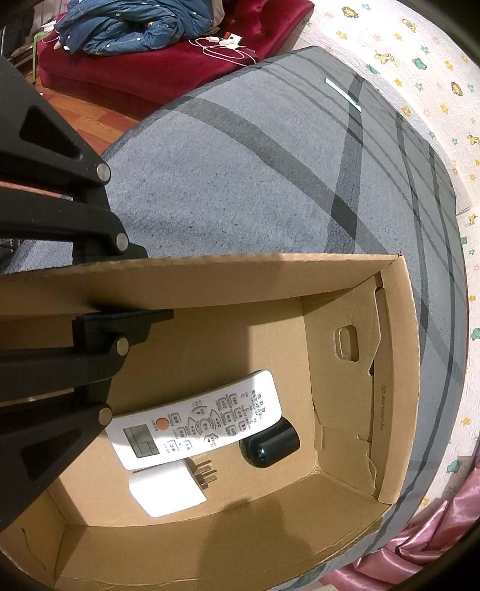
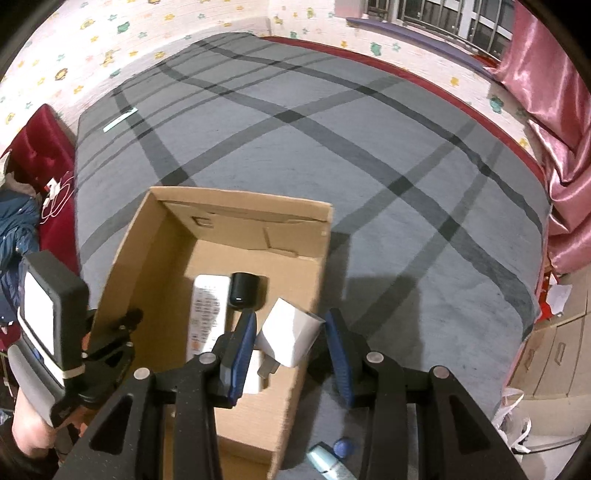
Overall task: Organize rigid objects
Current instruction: 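Lift the small white charger with the right tool and carry it over the box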
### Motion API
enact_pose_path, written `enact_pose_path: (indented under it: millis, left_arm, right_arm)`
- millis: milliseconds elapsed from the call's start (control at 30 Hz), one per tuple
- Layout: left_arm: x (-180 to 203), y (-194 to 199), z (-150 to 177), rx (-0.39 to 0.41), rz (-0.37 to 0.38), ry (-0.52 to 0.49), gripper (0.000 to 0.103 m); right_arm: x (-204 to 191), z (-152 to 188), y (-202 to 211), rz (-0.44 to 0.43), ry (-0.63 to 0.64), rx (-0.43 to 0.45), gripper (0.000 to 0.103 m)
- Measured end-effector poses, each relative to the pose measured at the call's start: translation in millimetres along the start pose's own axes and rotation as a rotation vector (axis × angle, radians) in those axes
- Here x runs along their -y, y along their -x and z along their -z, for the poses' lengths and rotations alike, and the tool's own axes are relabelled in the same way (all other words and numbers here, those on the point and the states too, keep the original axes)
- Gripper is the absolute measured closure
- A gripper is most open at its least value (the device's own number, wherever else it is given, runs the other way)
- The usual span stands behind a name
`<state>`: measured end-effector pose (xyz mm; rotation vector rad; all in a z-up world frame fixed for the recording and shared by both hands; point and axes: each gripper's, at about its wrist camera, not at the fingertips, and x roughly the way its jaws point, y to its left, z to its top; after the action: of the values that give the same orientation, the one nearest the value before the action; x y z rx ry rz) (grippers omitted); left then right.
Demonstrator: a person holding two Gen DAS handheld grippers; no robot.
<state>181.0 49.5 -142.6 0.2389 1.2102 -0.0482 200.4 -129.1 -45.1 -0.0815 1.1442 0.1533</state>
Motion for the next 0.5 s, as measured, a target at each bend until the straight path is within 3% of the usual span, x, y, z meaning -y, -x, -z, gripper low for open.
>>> enact_pose_path:
  millis: [500]
  left_arm:
    - [-2, -1, 0, 0.002, 0.007, 0.002, 0.088]
  right_arm:
    - [-52, 12, -48, -0.038, 0.076, -0.077, 0.062]
